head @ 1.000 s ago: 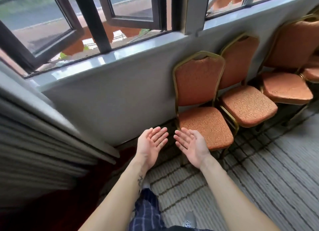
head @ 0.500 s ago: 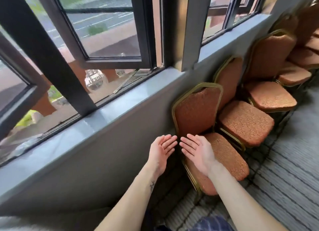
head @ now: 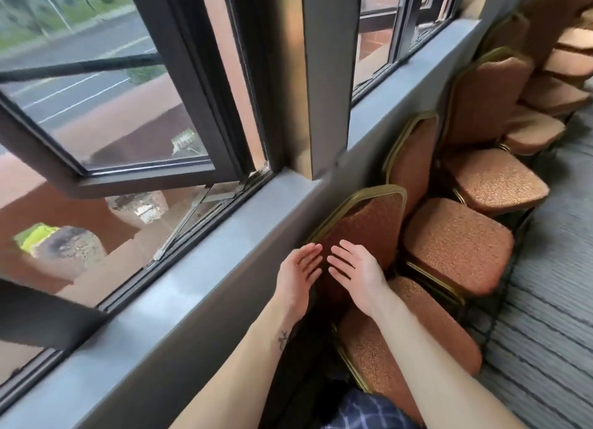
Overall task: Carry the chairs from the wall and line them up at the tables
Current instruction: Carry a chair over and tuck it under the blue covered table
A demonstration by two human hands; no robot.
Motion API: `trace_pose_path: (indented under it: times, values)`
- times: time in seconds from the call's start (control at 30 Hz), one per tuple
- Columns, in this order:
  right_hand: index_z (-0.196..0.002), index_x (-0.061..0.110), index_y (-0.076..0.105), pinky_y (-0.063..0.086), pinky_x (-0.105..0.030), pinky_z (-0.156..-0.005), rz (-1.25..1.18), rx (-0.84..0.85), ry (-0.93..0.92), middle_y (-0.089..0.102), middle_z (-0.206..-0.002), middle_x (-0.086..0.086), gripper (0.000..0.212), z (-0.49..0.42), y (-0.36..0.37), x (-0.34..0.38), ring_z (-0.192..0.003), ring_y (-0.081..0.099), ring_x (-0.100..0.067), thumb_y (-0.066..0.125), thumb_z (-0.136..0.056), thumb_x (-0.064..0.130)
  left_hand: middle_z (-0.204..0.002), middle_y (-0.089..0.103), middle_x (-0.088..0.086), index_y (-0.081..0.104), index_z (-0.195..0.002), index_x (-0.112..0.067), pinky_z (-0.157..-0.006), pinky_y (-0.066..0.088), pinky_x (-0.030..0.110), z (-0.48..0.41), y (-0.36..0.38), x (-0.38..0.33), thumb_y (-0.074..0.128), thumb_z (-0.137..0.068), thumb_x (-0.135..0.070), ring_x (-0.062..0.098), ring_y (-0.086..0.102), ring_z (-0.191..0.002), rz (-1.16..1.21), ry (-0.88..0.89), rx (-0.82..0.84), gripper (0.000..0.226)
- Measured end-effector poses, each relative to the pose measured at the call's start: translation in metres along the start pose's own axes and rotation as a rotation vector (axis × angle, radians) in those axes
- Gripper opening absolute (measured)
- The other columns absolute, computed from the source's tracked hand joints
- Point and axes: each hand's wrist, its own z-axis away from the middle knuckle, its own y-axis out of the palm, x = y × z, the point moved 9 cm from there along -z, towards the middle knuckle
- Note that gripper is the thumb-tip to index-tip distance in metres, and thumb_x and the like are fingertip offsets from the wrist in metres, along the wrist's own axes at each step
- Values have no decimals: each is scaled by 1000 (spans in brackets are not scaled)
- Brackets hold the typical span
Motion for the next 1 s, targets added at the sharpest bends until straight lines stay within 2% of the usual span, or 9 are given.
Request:
trace_pose_path:
  times: [0.17, 0.3, 0.43, 0.6, 0.7, 0.8, 0.93, 1.0]
  values:
    - [-145, 18, 50, 54, -43, -101, -27, -42, 23, 65, -128, -1, 41, -72, 3, 22, -117, 64, -22, 51, -105, 26, -126, 72, -1, 72, -123, -15, -116, 39, 40, -56, 22, -21, 53, -101, -23, 16, 61, -125, -132, 83, -50, 31]
    - [-156, 22, 37, 51, -43, -105, 11, -60, 30, 60, -140, -8, 52, -105, 2, 37, -127, 59, -24, 45, -105, 16, -123, 73, 1, 71, -124, -16, -116, 41, 40, -89, 40, -27, 53, -103, -25, 18, 64, -122, -199, 19, -56, 29]
    - [-158, 23, 35, 49, -42, -107, 13, -97, 62, 59, -140, -9, 53, -125, -1, 46, -127, 59, -25, 43, -106, 13, -126, 71, 2, 70, -124, -20, -117, 41, 42, -115, 54, -22, 46, -104, -13, 20, 63, -123, -275, -74, -64, 32]
    - [-149, 24, 44, 53, -41, -102, -3, -148, 120, 67, -126, -10, 48, -151, -4, 42, -113, 67, -25, 54, -102, 19, -123, 71, 0, 70, -125, -23, -112, 45, 39, -130, 57, -21, 45, -106, -14, 19, 64, -118, -347, -159, -67, 32]
    - [-146, 22, 51, 52, -47, -103, 9, -166, 165, 71, -122, -10, 56, -163, -5, 36, -109, 70, -27, 64, -93, 32, -122, 70, 0, 69, -123, -27, -111, 46, 40, -139, 56, -20, 45, -106, -17, 20, 63, -116, -371, -198, -77, 31]
    - [-136, 13, 58, 52, -46, -103, -10, -216, 155, 70, -119, -13, 42, -166, -6, 41, -108, 68, -27, 62, -97, 28, -130, 66, -3, 67, -125, -31, -116, 42, 44, -143, 57, -22, 43, -107, -15, 18, 60, -122, -465, -178, -55, 34]
    - [-143, 12, 52, 45, -36, -96, 50, -293, 148, 60, -133, -9, 48, -156, -5, 42, -108, 57, -20, 62, -99, 30, -135, 61, -5, 63, -127, -32, -118, 39, 40, -139, 60, -30, 43, -107, -14, 14, 56, -125, -618, -106, -1, 33]
    - [-147, 14, 48, 42, -38, -104, 65, -329, 141, 57, -138, -6, 56, -150, -8, 38, -119, 55, -24, 64, -97, 34, -131, 62, -5, 65, -126, -30, -117, 40, 40, -139, 59, -31, 45, -107, -17, 14, 57, -122, -650, -110, 11, 30]
